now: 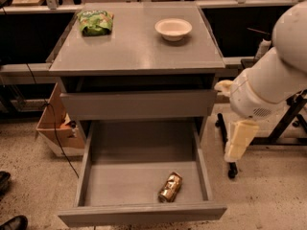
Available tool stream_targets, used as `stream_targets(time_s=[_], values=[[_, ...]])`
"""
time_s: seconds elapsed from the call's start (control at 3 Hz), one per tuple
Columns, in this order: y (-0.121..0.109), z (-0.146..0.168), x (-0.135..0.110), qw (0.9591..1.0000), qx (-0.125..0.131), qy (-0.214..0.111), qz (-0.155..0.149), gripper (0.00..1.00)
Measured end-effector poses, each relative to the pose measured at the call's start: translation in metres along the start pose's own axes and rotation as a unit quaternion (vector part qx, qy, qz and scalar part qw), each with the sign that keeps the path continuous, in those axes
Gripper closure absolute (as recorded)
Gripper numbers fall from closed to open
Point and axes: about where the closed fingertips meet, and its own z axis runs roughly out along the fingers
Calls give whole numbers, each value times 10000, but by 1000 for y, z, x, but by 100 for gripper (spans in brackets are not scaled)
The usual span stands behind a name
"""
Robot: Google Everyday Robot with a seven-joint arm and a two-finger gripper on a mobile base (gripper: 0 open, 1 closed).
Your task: Pick orange can from middle drawer and place on counter
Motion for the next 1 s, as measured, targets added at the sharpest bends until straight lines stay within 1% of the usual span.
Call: stream_targets(time_s=[0.33, 0.67, 1.0], values=[[10, 62, -8, 9994, -256, -101, -195, 0], [15, 66, -10, 9992, -293, -125, -256, 0], [31, 109, -16, 9974, -471, -269, -464, 0]])
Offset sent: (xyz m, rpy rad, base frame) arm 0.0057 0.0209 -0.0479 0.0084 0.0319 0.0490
